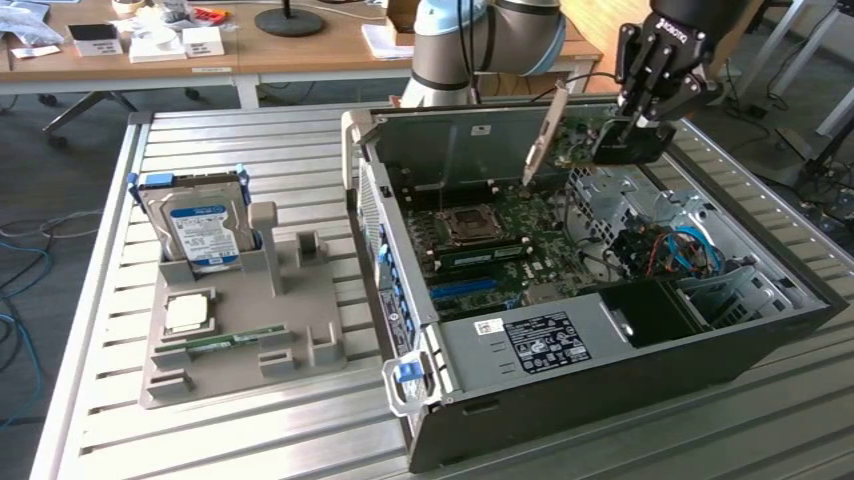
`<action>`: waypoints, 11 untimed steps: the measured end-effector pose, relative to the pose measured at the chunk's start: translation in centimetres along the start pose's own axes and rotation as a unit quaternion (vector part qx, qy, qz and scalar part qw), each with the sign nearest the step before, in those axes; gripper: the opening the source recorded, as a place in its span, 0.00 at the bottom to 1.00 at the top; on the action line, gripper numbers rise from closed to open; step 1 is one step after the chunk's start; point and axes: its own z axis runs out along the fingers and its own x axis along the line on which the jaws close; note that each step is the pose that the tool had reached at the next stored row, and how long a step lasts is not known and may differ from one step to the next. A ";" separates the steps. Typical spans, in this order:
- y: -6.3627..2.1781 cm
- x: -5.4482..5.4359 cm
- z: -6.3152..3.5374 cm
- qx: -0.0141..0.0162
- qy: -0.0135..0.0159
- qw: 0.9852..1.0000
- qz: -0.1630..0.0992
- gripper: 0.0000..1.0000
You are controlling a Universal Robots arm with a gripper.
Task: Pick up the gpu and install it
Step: 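Insert the gpu into the slot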
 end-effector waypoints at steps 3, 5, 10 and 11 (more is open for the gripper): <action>0.44 0.0 0.18 0.021 -0.002 1.000 -0.001 0.27; 0.59 0.1 0.23 0.027 -0.003 1.000 -0.001 0.27; 0.60 0.1 0.23 0.028 -0.003 1.000 -0.001 0.27; 0.60 0.1 0.23 0.028 -0.003 1.000 -0.001 0.27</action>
